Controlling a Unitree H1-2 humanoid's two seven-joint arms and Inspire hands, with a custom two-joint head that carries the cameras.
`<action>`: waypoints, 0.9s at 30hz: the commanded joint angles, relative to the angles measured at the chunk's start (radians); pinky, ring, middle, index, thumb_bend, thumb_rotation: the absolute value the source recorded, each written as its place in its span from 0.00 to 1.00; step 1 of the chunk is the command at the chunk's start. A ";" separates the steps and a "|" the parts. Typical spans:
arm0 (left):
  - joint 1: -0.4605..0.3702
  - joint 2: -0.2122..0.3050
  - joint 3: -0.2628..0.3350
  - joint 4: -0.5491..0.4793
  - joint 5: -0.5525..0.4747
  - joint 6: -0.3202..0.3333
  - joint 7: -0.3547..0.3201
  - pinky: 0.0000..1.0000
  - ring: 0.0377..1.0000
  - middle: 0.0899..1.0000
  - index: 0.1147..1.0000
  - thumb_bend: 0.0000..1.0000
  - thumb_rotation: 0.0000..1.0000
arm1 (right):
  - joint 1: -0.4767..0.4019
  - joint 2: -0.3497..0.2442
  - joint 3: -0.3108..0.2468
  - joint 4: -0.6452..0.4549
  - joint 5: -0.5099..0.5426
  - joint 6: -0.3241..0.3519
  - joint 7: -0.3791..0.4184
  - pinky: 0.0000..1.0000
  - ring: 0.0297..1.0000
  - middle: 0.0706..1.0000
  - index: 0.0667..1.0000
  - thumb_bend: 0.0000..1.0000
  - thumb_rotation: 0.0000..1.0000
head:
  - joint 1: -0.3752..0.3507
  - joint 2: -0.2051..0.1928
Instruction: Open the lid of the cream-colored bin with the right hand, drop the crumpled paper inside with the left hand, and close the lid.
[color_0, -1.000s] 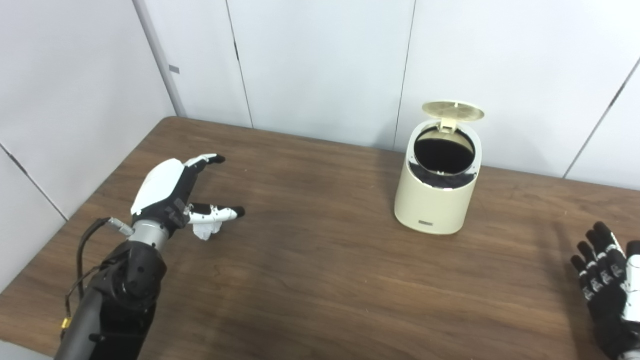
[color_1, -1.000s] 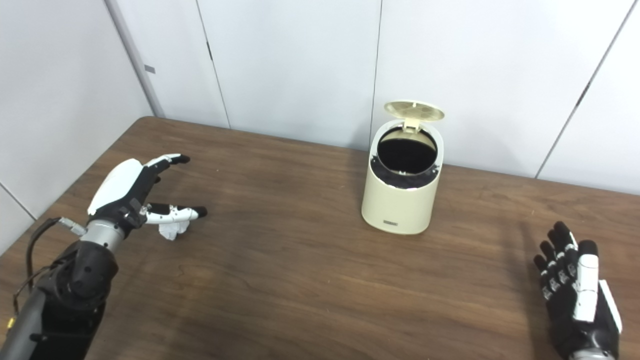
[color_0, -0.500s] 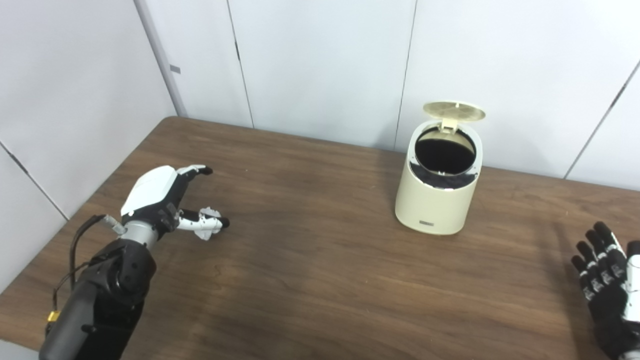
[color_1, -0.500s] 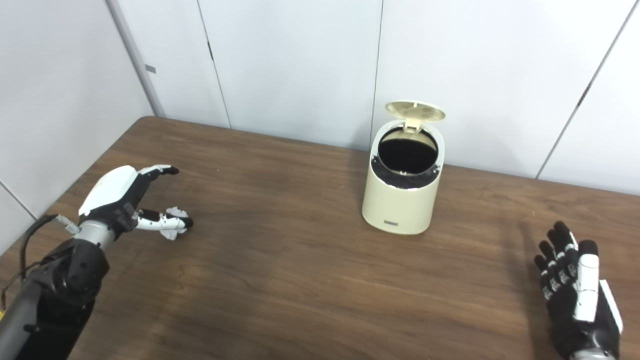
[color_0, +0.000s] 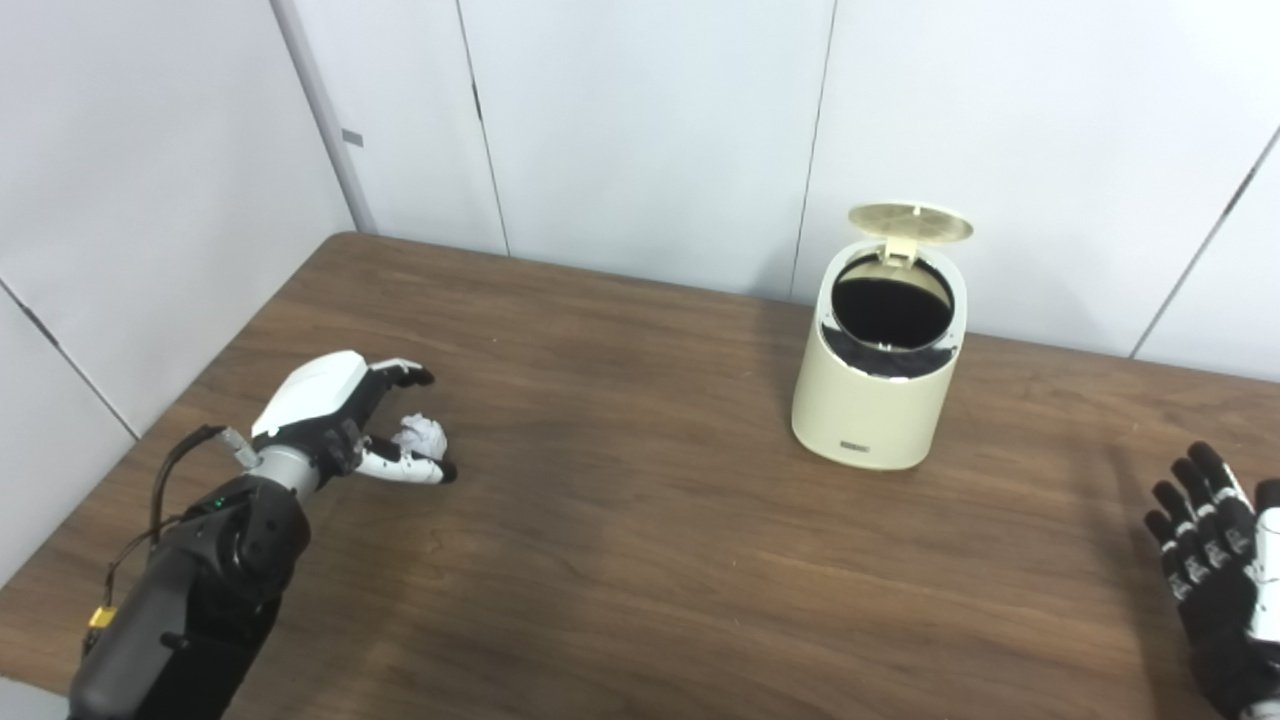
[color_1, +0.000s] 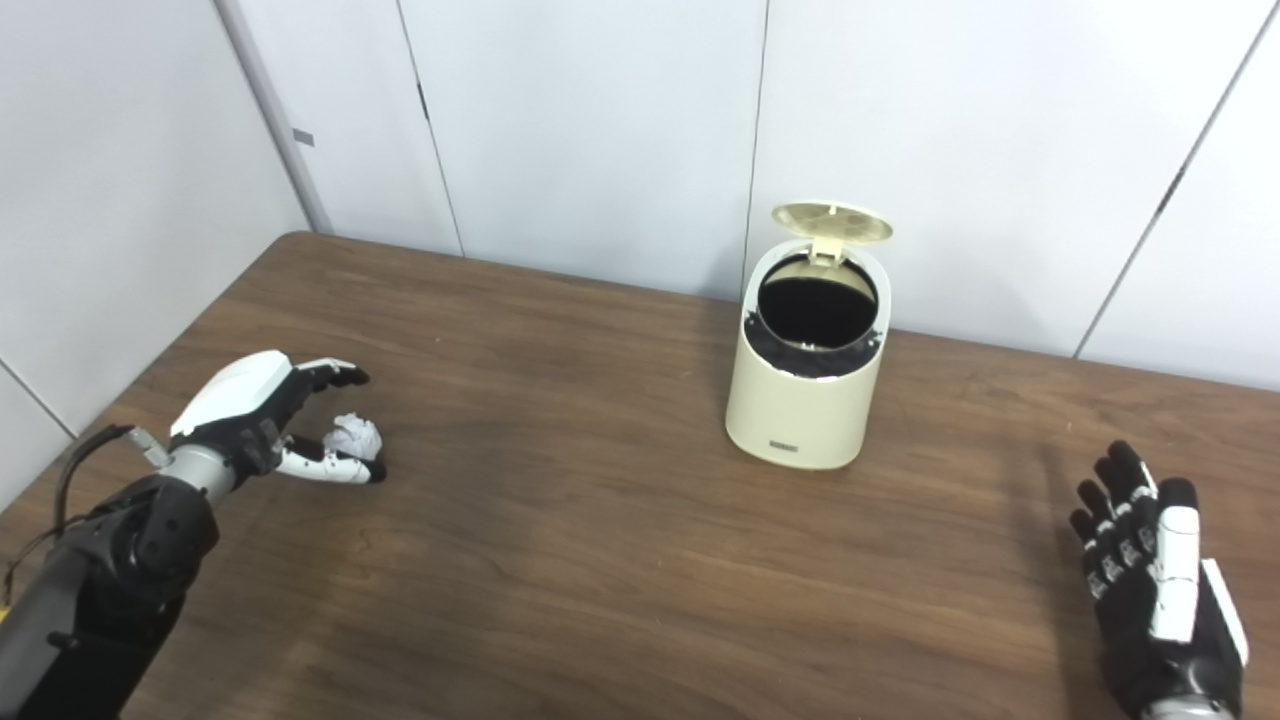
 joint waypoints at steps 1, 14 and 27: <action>-0.039 0.046 0.004 -0.015 0.039 0.008 -0.009 0.81 0.89 0.86 0.82 0.89 0.31 | -0.040 -0.004 -0.008 -0.035 0.014 -0.023 0.000 1.00 0.98 0.98 0.94 0.47 0.96 | 0.000 0.001; -0.062 0.026 0.015 -0.023 0.095 0.008 -0.076 0.79 0.88 0.86 0.82 0.84 0.24 | -0.040 0.002 -0.013 -0.040 0.031 -0.010 -0.005 1.00 0.99 0.98 0.94 0.47 0.94 | -0.008 0.002; -0.064 0.032 0.017 -0.027 0.091 0.007 -0.075 0.75 0.86 0.82 0.79 0.82 0.18 | -0.043 0.002 -0.008 -0.030 0.023 -0.016 -0.006 0.96 0.98 0.98 0.94 0.46 0.96 | -0.013 0.011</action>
